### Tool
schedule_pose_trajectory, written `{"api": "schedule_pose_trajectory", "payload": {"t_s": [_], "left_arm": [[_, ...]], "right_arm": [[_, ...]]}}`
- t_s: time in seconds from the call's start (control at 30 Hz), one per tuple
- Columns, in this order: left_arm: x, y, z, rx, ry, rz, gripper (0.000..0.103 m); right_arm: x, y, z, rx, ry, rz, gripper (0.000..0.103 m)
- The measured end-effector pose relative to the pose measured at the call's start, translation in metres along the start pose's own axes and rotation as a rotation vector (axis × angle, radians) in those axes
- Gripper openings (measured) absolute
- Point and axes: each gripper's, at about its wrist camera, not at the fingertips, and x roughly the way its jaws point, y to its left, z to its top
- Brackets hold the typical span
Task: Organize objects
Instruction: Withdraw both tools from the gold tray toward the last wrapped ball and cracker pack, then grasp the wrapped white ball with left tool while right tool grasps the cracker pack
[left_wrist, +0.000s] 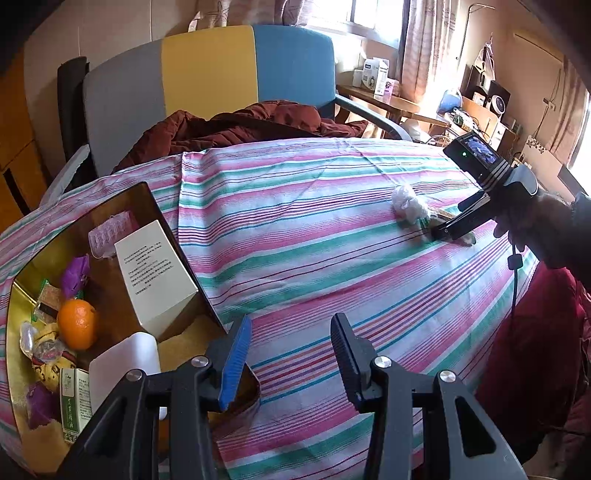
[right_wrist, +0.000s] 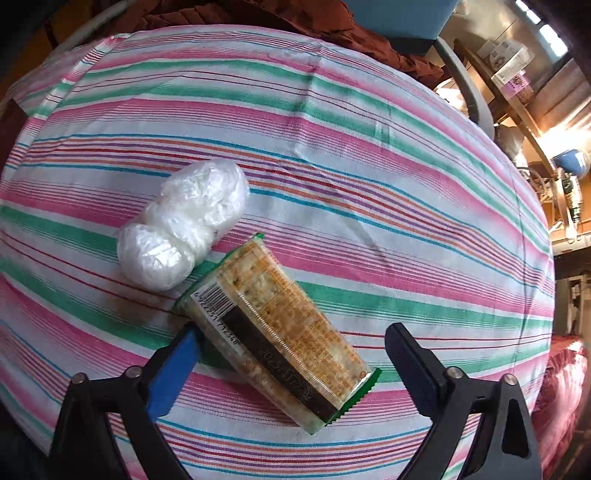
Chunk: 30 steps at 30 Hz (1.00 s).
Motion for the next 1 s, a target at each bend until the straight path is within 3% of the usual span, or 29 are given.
{"api": "schedule_pose_trajectory", "payload": {"t_s": [0.1, 0.2, 0.5, 0.77, 1.0], "left_arm": [[0.004, -0.005, 0.004, 0.001, 0.007, -0.014, 0.045], [0.009, -0.012, 0.007, 0.003, 0.014, -0.029, 0.045], [0.035, -0.041, 0.036, 0.035, 0.024, -0.072, 0.045], [0.077, -0.071, 0.077, 0.050, 0.062, -0.150, 0.045], [0.113, -0.100, 0.116, 0.093, 0.067, -0.218, 0.051]], "right_arm": [[-0.008, 0.014, -0.010, -0.067, 0.014, 0.008, 0.050], [-0.012, 0.022, -0.024, -0.086, 0.020, 0.008, 0.050], [-0.012, -0.010, -0.039, 0.108, 0.058, -0.013, 0.052], [-0.011, -0.010, -0.038, 0.117, 0.066, -0.015, 0.060], [-0.008, -0.020, -0.032, 0.134, 0.069, 0.012, 0.062]]}}
